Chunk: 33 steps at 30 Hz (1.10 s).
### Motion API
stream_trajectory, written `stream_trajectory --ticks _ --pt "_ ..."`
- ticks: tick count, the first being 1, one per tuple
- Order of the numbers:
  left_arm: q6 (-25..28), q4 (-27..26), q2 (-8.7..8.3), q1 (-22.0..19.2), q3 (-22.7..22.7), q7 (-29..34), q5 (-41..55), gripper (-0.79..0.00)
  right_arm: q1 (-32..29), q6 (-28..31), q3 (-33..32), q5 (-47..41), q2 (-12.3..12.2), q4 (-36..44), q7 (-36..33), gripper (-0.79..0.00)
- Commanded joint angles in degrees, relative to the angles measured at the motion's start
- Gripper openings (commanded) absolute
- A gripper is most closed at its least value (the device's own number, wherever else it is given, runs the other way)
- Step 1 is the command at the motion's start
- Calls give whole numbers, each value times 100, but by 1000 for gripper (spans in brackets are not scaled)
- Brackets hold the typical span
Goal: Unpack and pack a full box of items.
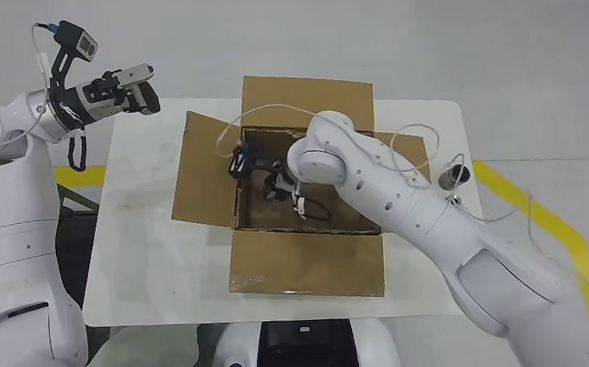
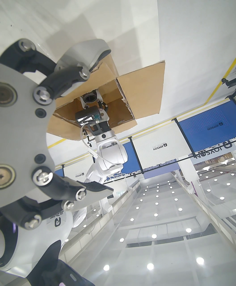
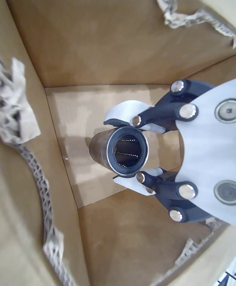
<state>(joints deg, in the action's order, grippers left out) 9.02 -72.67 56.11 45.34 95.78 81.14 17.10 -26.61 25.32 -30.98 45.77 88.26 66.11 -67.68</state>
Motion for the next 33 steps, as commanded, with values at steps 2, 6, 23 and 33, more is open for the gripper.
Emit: stream_trajectory --ticks 2,6,23,33 --pt "0 0 0 0 0 0 0 0 -209 -121 -263 132 -158 537 -184 -785" --pt "0 0 0 0 0 0 0 0 -559 -215 -670 192 -374 1307 -519 -785" --pt "0 0 0 0 0 0 0 0 -2345 -392 -2638 511 -1110 4044 -1170 -785" --pt "0 0 0 0 0 0 0 0 -2725 -371 -2965 540 -1228 4477 -1267 -785"
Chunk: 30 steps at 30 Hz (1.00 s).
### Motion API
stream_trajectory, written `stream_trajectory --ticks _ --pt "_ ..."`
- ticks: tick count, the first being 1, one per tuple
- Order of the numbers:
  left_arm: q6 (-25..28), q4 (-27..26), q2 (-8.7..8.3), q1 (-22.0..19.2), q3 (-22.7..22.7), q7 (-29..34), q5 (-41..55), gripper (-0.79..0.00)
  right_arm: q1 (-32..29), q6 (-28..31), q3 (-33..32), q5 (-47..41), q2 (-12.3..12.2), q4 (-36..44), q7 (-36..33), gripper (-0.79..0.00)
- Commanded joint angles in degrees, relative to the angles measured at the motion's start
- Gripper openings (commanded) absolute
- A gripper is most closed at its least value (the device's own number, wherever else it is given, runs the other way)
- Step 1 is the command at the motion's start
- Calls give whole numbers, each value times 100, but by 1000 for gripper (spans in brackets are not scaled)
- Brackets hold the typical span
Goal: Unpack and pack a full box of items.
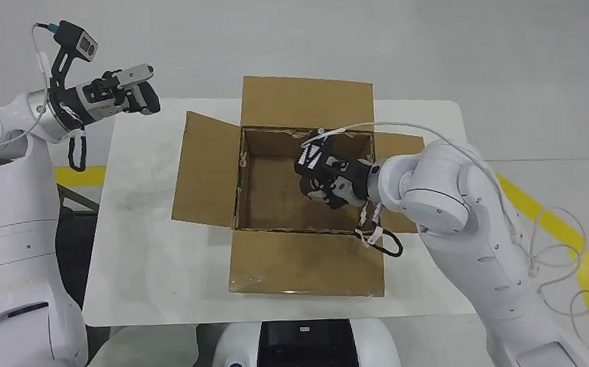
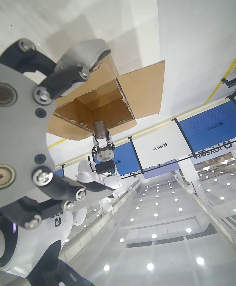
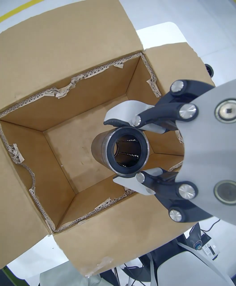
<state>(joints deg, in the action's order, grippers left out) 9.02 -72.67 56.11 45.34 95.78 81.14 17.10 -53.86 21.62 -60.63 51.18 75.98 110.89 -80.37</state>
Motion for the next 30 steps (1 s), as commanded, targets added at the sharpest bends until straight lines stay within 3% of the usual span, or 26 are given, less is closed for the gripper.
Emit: stream_trajectory --ticks 1,23,30 --pt "0 0 0 0 0 0 0 0 1 -1 1 -1 0 -1 2 -785" --pt "0 0 0 0 0 0 0 0 -55 -9 -7 12 -7 7 118 -785" --pt "0 0 0 0 0 0 0 0 -475 -115 -580 -211 -160 538 -142 -785"
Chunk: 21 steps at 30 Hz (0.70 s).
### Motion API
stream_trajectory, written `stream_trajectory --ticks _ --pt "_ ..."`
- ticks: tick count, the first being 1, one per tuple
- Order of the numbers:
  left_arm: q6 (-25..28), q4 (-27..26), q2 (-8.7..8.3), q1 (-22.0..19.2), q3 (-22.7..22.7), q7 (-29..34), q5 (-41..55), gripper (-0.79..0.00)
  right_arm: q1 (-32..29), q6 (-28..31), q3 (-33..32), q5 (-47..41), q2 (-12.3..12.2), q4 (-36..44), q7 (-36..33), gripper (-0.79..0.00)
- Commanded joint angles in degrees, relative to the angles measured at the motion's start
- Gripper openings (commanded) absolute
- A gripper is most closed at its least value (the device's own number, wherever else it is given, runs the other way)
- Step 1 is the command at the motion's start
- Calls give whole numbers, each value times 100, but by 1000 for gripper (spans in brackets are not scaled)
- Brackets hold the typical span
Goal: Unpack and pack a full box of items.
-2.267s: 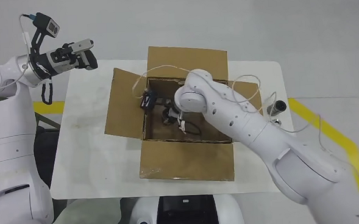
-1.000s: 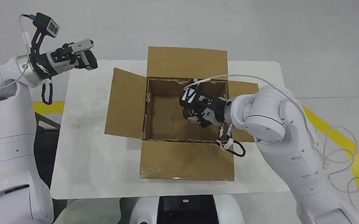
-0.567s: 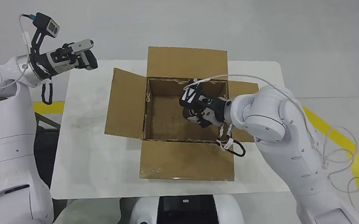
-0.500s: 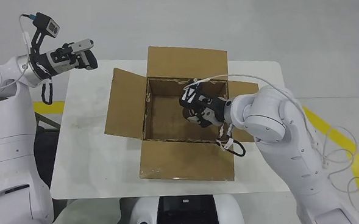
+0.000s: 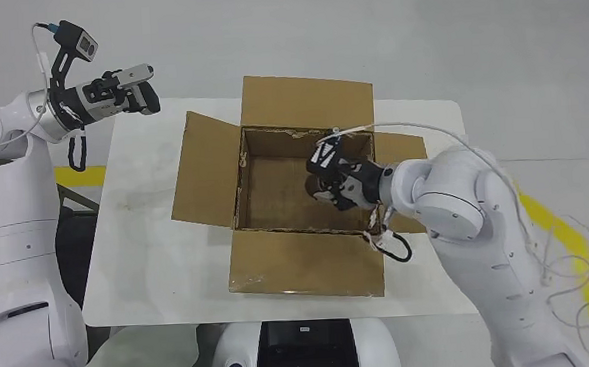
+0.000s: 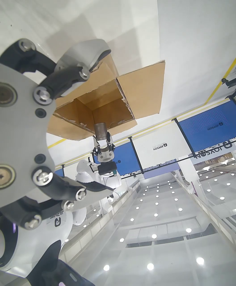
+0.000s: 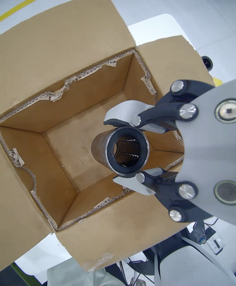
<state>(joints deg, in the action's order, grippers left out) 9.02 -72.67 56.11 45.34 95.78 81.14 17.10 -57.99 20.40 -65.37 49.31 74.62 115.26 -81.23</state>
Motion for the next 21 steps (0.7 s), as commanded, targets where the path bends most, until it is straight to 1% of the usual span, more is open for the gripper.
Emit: stream_trajectory --ticks 1,7,13,17,21 --pt "0 0 0 0 0 0 0 0 -139 16 -215 -55 -51 203 -103 -785" --pt "0 0 0 0 0 0 0 0 -743 84 -1003 -117 -238 720 -181 -785" --pt "0 0 0 0 0 0 0 0 -1588 251 -1834 -114 -465 1224 -15 -785" --pt "0 0 0 0 0 0 0 0 -2095 388 -2406 -231 -587 1445 123 -785" --pt "0 0 0 0 0 0 0 0 -2459 486 -2878 -402 -687 1554 221 -785"
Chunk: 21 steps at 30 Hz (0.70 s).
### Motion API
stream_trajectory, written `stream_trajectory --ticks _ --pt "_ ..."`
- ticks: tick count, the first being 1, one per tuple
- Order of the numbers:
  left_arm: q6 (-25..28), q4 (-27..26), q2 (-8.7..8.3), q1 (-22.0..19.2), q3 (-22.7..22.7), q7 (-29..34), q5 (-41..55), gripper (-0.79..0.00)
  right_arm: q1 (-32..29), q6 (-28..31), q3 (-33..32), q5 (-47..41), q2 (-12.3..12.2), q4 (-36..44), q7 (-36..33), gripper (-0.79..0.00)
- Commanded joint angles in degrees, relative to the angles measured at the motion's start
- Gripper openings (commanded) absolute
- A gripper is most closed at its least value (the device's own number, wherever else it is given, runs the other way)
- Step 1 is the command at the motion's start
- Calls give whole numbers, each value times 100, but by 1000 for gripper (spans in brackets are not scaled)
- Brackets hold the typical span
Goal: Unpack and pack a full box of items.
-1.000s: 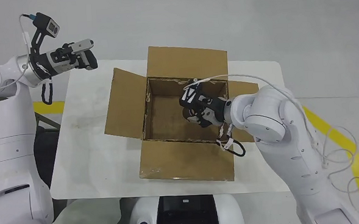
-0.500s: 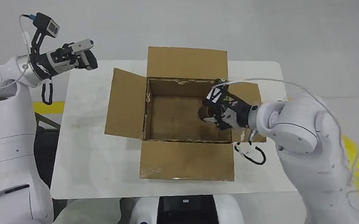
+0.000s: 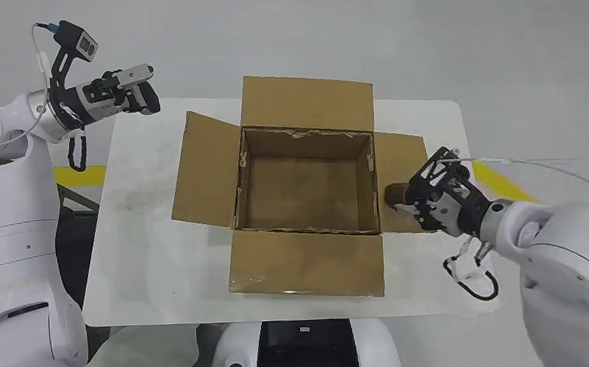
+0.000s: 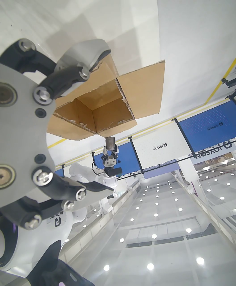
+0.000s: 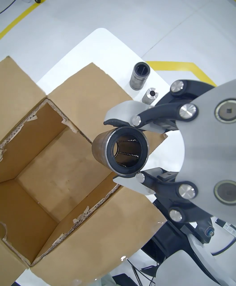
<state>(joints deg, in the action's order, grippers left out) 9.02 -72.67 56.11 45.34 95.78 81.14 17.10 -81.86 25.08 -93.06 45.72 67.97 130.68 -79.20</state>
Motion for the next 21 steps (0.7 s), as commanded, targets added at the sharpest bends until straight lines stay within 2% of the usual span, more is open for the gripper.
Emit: stream_trajectory --ticks 1,13,21 --pt "0 0 0 0 0 0 0 0 -143 38 -221 -99 -46 19 38 -785" --pt "0 0 0 0 0 0 0 0 -894 147 -1450 -496 -337 -207 147 -785" --pt "0 0 0 0 0 0 0 0 -1143 186 -1703 -582 -440 -664 208 -785"
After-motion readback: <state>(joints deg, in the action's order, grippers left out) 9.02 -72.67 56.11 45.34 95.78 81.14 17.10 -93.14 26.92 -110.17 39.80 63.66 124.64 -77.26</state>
